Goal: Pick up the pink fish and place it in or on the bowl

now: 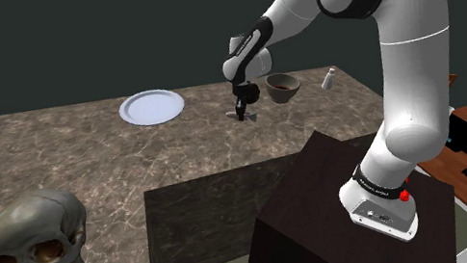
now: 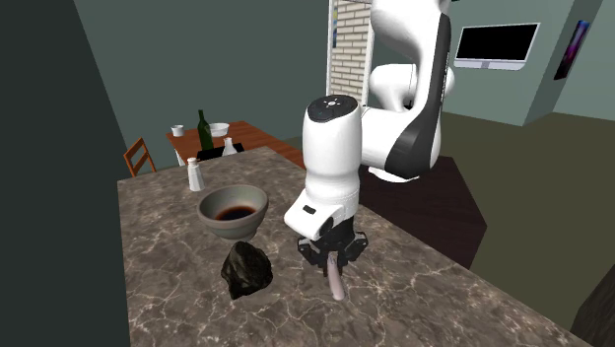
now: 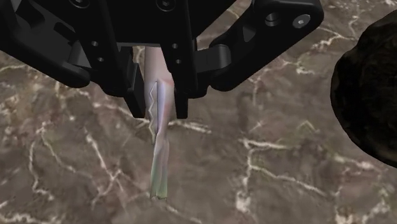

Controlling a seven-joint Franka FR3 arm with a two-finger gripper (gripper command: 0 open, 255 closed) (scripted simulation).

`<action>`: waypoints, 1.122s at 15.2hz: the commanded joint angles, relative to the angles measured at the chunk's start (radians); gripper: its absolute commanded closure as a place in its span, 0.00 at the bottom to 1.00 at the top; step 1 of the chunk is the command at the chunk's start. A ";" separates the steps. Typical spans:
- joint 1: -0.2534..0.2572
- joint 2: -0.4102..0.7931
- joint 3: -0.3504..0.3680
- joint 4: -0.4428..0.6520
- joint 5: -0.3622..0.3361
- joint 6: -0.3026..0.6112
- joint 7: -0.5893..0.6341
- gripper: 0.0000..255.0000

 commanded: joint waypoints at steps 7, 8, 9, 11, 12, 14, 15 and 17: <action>0.000 0.000 0.000 0.000 0.000 0.000 0.000 1.00; 0.002 -0.011 -0.002 -0.002 -0.004 -0.010 0.003 1.00; 0.004 -0.023 -0.005 -0.003 -0.007 -0.020 0.005 1.00; 0.008 -0.045 -0.010 -0.004 -0.015 -0.040 0.010 1.00; 0.009 -0.056 -0.013 -0.005 -0.019 -0.050 0.013 1.00; 0.013 -0.078 -0.017 -0.005 -0.027 -0.071 0.018 1.00; 0.014 -0.089 -0.019 -0.005 -0.030 -0.082 0.021 1.00; 0.017 -0.110 -0.023 -0.004 -0.038 -0.103 0.026 1.00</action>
